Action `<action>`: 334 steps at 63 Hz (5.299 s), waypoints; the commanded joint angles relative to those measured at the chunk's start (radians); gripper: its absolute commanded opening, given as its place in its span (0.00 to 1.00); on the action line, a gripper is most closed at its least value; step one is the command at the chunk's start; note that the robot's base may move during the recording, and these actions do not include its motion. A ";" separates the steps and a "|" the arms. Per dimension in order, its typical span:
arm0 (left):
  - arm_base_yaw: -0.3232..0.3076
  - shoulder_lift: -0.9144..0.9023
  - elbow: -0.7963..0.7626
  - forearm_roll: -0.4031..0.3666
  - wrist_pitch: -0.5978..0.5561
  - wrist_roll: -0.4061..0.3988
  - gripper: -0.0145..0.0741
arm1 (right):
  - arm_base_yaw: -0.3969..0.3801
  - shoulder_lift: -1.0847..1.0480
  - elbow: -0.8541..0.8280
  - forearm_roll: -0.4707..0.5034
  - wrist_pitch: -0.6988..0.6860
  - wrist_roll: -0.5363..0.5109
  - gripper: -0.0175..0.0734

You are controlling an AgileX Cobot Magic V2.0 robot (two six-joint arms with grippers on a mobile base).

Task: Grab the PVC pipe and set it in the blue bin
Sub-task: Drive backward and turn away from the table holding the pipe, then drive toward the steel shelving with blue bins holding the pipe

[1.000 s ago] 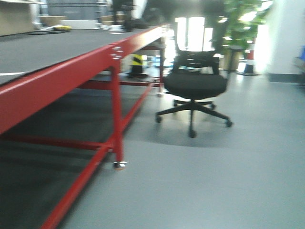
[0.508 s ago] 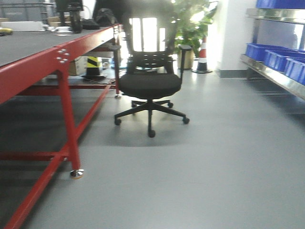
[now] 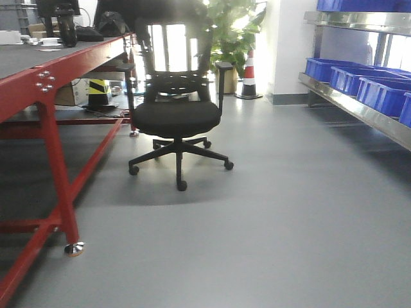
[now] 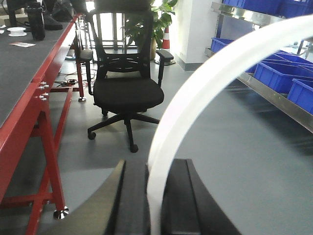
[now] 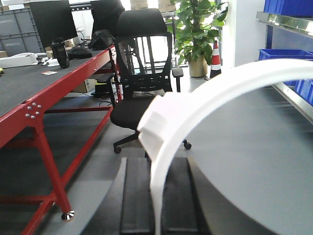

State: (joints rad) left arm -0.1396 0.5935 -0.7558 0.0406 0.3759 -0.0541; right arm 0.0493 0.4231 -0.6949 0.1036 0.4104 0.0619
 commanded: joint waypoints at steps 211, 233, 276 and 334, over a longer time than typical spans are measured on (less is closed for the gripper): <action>-0.004 -0.007 -0.001 0.000 -0.028 0.001 0.04 | 0.001 -0.004 0.001 -0.004 -0.021 -0.003 0.01; -0.004 -0.007 -0.001 0.000 -0.028 0.001 0.04 | 0.001 -0.004 0.001 -0.004 -0.024 -0.003 0.01; -0.004 -0.007 -0.001 0.000 -0.028 0.001 0.04 | 0.001 -0.004 0.001 -0.004 -0.024 -0.003 0.01; -0.004 -0.007 -0.001 0.000 -0.028 0.001 0.04 | 0.001 -0.004 0.001 -0.004 -0.024 -0.003 0.01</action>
State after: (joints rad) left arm -0.1396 0.5935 -0.7558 0.0406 0.3759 -0.0541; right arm 0.0493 0.4231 -0.6949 0.1036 0.4104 0.0619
